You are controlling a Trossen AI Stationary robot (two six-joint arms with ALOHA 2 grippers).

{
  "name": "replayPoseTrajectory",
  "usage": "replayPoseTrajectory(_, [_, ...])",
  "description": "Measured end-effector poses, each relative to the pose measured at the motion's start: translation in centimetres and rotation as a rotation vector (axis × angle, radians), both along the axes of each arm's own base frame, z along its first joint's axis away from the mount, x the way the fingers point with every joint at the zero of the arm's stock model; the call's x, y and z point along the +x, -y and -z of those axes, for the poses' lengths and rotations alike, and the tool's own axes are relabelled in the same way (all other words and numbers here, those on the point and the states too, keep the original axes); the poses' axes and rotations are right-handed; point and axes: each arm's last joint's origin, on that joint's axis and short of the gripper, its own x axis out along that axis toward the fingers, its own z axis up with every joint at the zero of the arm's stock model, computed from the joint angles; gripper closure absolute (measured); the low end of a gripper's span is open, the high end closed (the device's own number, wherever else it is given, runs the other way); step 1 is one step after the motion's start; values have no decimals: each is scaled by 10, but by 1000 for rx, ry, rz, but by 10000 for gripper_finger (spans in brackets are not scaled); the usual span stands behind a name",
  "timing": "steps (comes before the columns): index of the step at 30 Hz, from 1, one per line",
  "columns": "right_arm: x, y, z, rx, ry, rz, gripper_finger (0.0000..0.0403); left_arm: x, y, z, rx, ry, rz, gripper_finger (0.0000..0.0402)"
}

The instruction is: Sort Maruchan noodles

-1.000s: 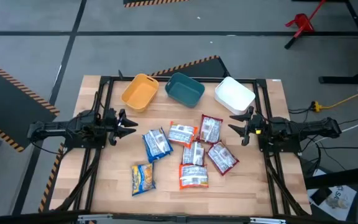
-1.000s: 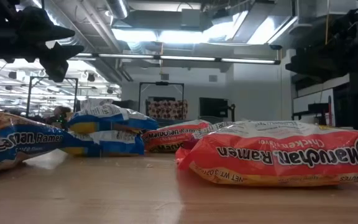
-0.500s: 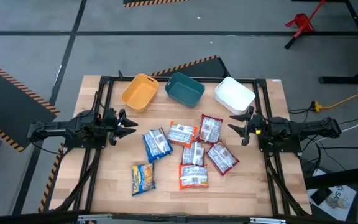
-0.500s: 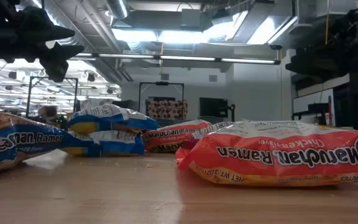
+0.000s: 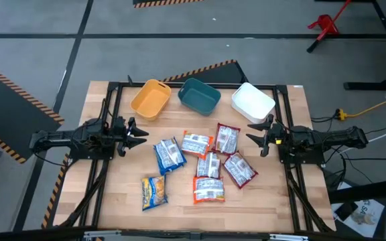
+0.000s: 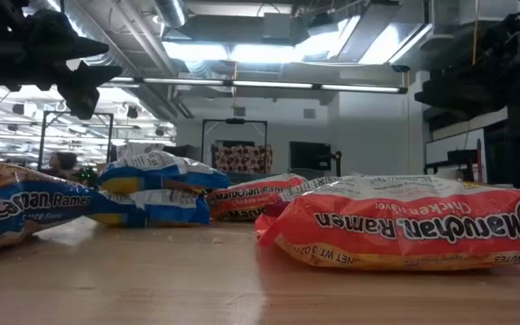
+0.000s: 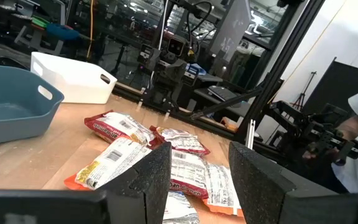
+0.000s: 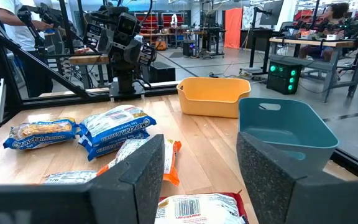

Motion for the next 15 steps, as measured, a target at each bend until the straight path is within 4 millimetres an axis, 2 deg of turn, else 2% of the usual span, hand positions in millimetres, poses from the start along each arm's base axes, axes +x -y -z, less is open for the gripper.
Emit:
replayPoseTrajectory(4, [0,-2,-1,168,48,-60,212,0,0,0,-1,0,-14,246])
replayPoseTrajectory(8, [0,-4,-11,352,173,-150,212,0,-3,0,-30,2,-87,246])
replayPoseTrajectory(12, [-1,-4,-20,435,283,-187,212,-1,-5,-8,-161,87,-142,246])
replayPoseTrajectory(15, [-2,-2,-25,478,347,-143,212,-2,-5,-13,-247,152,-156,246])
